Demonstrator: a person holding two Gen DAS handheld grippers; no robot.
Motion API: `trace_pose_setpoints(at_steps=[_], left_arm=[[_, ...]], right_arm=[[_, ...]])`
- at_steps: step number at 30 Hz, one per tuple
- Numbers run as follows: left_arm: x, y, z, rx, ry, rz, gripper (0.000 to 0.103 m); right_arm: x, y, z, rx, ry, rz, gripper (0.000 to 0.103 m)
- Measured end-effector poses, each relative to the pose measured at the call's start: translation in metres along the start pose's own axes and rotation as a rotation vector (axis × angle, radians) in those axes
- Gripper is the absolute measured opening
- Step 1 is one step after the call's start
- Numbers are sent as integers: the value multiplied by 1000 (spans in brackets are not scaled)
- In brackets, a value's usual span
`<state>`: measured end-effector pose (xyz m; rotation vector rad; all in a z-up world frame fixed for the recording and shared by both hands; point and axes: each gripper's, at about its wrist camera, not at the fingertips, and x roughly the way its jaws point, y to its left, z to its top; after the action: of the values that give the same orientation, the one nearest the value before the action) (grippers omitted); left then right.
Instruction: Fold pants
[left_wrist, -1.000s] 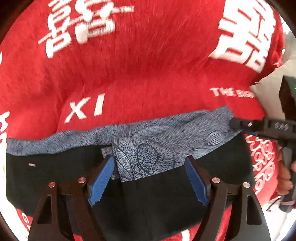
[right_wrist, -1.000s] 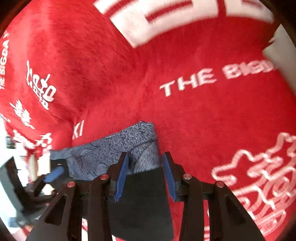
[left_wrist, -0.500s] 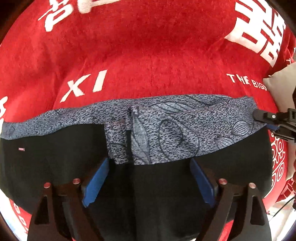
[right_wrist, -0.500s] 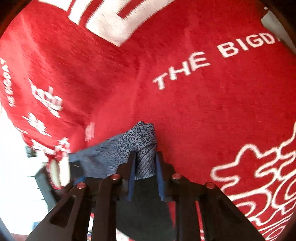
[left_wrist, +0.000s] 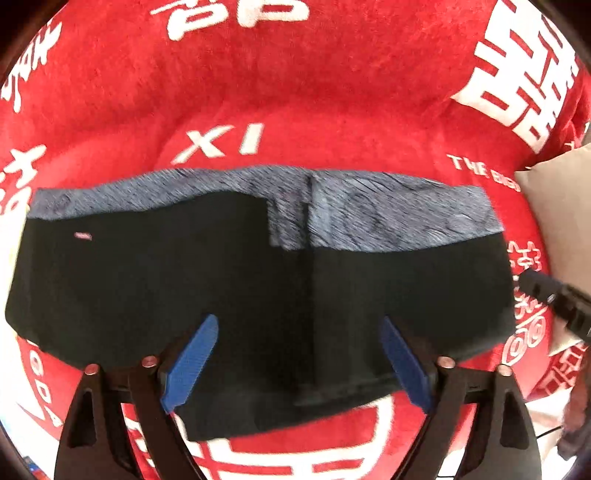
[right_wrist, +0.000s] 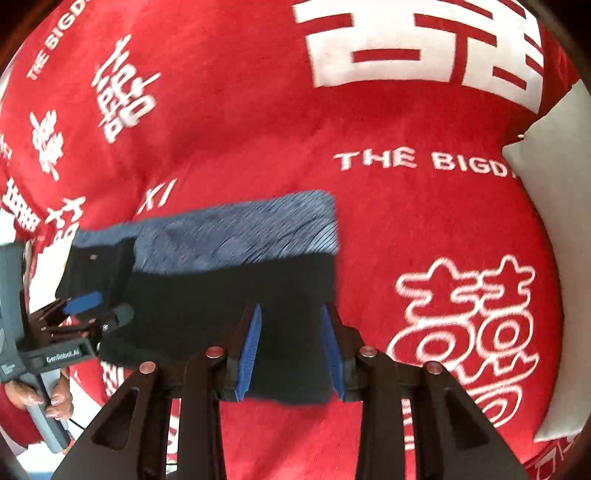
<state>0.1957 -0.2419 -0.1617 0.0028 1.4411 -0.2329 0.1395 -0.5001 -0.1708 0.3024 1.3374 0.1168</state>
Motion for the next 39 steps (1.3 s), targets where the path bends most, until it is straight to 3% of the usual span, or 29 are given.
trace_pose_setpoints(at_steps=[4, 6, 12, 16, 18, 20, 21, 25, 28, 32, 39], left_arm=[[25, -11, -7, -34, 83, -64, 49], [25, -12, -9, -38, 71, -76, 33], [14, -15, -22, 22, 41, -47, 22], [22, -20, -34, 40, -3, -24, 23], [19, -25, -33, 34, -11, 13, 32], [15, -25, -29, 11, 3, 49, 78], [12, -22, -27, -11, -5, 59, 80], [5, -16, -25, -39, -6, 90, 80], [9, -14, -23, -79, 28, 121, 80], [9, -10, -23, -123, 48, 168, 80], [1, -6, -31, -181, 48, 215, 80]], right_arm=[[8, 6, -10, 1, 30, 26, 37], [8, 8, -10, -7, 31, 26, 37], [-2, 6, -14, -22, 29, 42, 36], [4, 12, -19, -28, 50, 47, 36], [4, 16, -18, -37, 51, 49, 36], [2, 19, -17, -43, 49, 52, 37], [2, 21, -15, -47, 51, 54, 37], [4, 30, -9, -78, 58, 54, 38], [6, 35, -5, -81, 68, 56, 49], [10, 44, -3, -105, 88, 53, 56], [15, 54, -5, -154, 129, 46, 62]])
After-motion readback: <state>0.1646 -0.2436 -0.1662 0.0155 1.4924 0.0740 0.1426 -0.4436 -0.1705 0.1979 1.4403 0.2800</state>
